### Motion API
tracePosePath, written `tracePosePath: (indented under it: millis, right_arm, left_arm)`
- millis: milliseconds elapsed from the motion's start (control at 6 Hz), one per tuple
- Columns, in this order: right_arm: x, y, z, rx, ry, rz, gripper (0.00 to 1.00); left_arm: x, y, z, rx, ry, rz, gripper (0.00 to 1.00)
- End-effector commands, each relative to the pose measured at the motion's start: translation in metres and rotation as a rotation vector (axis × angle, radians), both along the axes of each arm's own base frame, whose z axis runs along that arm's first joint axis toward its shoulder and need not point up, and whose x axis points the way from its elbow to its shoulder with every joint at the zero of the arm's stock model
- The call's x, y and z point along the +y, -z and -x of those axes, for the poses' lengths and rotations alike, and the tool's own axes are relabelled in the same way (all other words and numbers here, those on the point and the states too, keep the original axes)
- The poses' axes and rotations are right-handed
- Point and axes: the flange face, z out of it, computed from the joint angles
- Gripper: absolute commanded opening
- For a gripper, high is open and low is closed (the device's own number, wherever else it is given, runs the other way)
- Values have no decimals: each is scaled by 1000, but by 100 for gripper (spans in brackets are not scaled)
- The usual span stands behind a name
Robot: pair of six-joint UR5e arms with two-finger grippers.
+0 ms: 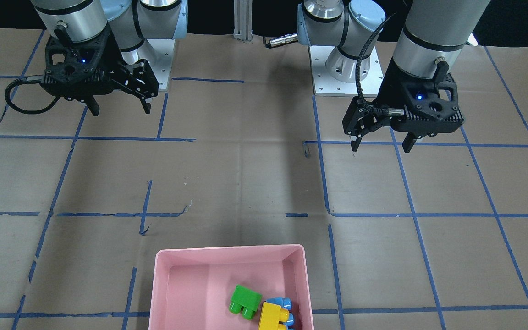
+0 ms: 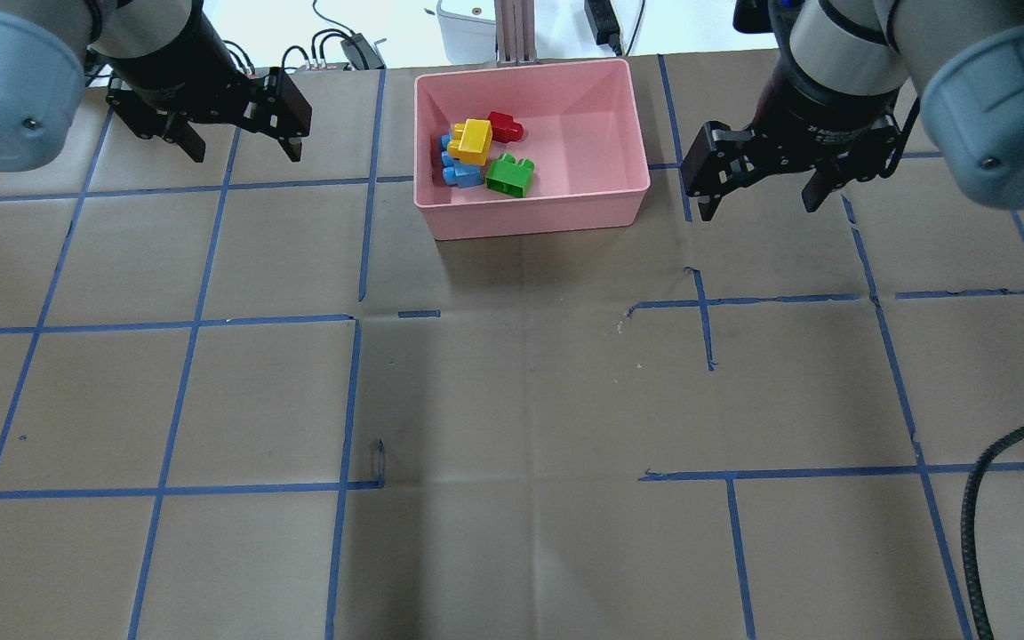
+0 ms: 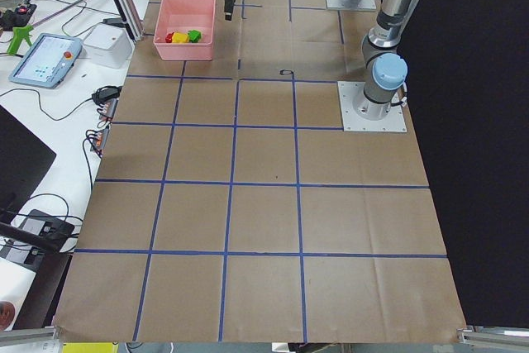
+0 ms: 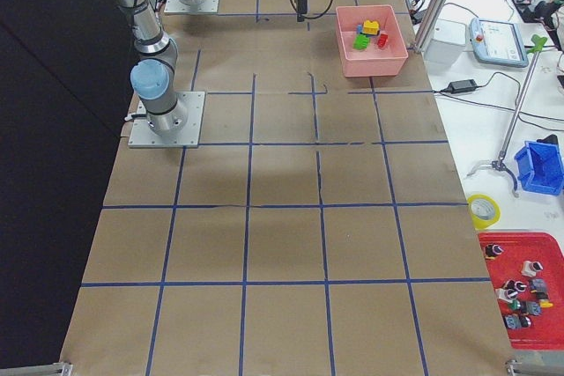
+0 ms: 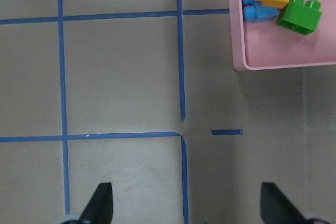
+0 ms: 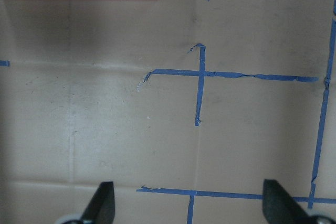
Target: Put all blocks into box
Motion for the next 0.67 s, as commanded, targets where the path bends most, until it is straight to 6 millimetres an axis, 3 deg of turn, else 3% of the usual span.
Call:
tracePosePath:
  millis: [0,500]
  right_arm:
    - [-5,1,13,0,30,2,100]
    - [-9,2,31,-5,67,-4,100]
  left_arm:
    - [6,-3,1,6,5,4,100]
    - [7,3,2,6,9,-12,100]
